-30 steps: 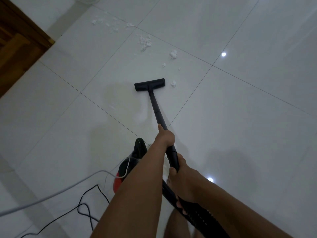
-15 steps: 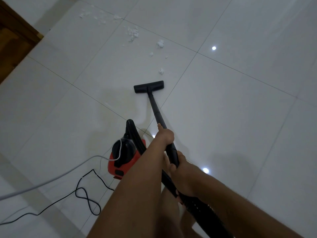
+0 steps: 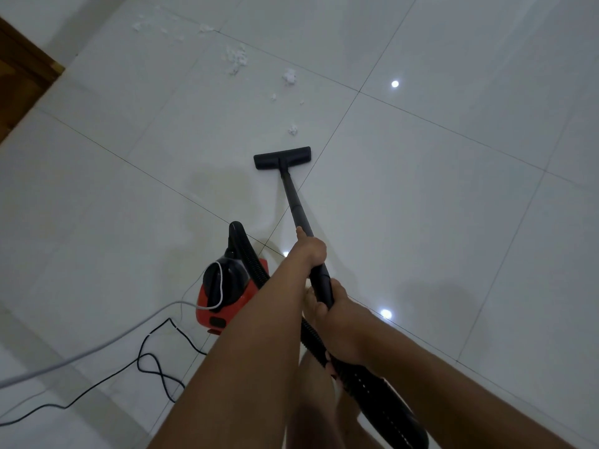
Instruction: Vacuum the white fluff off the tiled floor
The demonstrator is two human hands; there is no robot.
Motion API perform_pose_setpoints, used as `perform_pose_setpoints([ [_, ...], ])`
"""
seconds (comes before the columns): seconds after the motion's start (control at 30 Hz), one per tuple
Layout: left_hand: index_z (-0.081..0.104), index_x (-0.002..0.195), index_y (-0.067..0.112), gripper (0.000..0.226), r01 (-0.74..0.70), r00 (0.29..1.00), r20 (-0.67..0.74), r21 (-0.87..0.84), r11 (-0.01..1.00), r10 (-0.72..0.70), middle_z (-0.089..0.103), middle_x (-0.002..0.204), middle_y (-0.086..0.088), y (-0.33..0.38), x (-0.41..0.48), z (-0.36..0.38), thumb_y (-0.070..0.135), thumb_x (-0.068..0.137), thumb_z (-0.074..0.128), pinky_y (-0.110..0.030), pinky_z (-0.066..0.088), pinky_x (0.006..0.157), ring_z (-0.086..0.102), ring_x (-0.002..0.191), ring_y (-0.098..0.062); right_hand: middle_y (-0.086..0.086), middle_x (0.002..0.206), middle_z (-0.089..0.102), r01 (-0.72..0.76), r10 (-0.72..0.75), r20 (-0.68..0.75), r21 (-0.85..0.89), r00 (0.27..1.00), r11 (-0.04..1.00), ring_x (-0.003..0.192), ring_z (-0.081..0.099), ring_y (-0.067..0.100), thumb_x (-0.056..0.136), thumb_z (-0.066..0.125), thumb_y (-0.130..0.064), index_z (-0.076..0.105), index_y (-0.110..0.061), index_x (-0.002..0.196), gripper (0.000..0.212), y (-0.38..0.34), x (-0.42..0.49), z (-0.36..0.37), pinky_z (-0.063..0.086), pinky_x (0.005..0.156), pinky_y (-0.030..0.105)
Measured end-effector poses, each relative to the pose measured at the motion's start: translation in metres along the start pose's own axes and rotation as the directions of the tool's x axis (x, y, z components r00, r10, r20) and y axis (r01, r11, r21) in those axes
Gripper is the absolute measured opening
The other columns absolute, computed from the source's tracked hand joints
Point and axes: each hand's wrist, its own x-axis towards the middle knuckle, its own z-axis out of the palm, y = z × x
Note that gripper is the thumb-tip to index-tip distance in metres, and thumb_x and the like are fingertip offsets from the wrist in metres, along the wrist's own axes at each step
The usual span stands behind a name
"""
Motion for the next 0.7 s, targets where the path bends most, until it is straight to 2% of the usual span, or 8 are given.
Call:
perform_pose_setpoints([
  [0.07,0.000,0.160,0.022,0.068,0.001,1.000,0.010,0.006,1.000,-0.001,0.039,0.153,-0.020,0.008,0.007,-0.004,0.014,0.102,0.035,-0.049,0.042,0.109,0.047,0.134,-0.039,0.023,0.110,0.064,-0.039,0.036,0.039,0.077,0.999,0.996,0.056,0.063,0.025,0.106,0.038,-0.037,0.018,-0.038,0.153,0.050,-0.009,0.004,-0.007,0.055,0.047,0.028],
  [0.17,0.003,0.160,0.021,0.069,-0.013,1.000,0.001,-0.001,1.000,0.013,0.039,0.153,-0.020,0.021,0.019,-0.011,0.015,0.101,0.038,-0.051,0.043,0.109,0.047,0.134,-0.040,0.022,0.114,0.060,-0.054,0.043,0.080,0.143,0.996,0.988,0.054,0.059,0.024,0.107,0.038,-0.032,0.013,-0.042,0.155,0.055,-0.024,0.008,-0.019,0.046,0.037,0.020],
  [0.27,0.004,0.160,0.021,0.069,-0.020,1.000,-0.008,0.003,1.000,0.020,0.040,0.153,-0.019,0.036,0.033,-0.018,0.015,0.101,0.038,-0.048,0.044,0.108,0.048,0.134,-0.039,0.025,0.119,0.062,-0.029,0.018,0.073,0.143,0.997,0.989,0.055,0.060,0.024,0.108,0.037,-0.033,0.008,-0.046,0.156,0.057,-0.036,0.021,-0.027,0.046,0.038,0.020],
  [0.53,0.000,0.159,0.022,0.065,-0.046,0.999,-0.009,0.039,0.998,0.046,0.043,0.150,-0.019,0.084,0.075,-0.043,0.015,0.104,0.035,-0.043,0.045,0.103,0.051,0.131,-0.038,0.021,0.107,0.065,0.016,-0.018,0.016,0.111,1.000,0.994,0.048,0.062,0.020,0.109,0.034,-0.032,-0.001,-0.040,0.159,0.062,-0.081,0.053,-0.056,0.049,0.038,0.023],
  [0.57,-0.002,0.159,0.023,0.066,-0.038,0.999,0.001,0.040,0.998,0.038,0.045,0.148,-0.020,0.091,0.079,-0.047,0.015,0.104,0.034,-0.043,0.046,0.104,0.052,0.129,-0.038,0.020,0.106,0.065,0.015,-0.016,0.012,0.109,1.000,0.994,0.048,0.062,0.019,0.109,0.033,-0.032,-0.001,-0.040,0.159,0.061,-0.088,0.057,-0.059,0.052,0.039,0.025],
  [0.63,-0.014,0.158,0.026,0.071,-0.004,0.999,0.049,0.061,0.998,0.001,0.050,0.141,-0.021,0.105,0.086,-0.056,0.013,0.104,0.031,-0.044,0.048,0.105,0.057,0.123,-0.036,0.016,0.104,0.067,0.028,-0.028,0.001,0.066,1.000,0.997,0.055,0.065,0.020,0.109,0.032,-0.033,-0.003,-0.037,0.160,0.062,-0.101,0.067,-0.066,0.061,0.051,0.034],
  [0.7,-0.015,0.158,0.026,0.071,-0.006,0.998,0.056,0.056,0.998,0.003,0.049,0.142,-0.020,0.118,0.094,-0.065,0.013,0.105,0.030,-0.044,0.048,0.105,0.057,0.123,-0.036,0.013,0.103,0.067,0.046,-0.045,-0.007,0.019,0.999,0.999,0.057,0.065,0.018,0.110,0.031,-0.033,-0.006,-0.034,0.161,0.063,-0.115,0.075,-0.074,0.060,0.056,0.032],
])
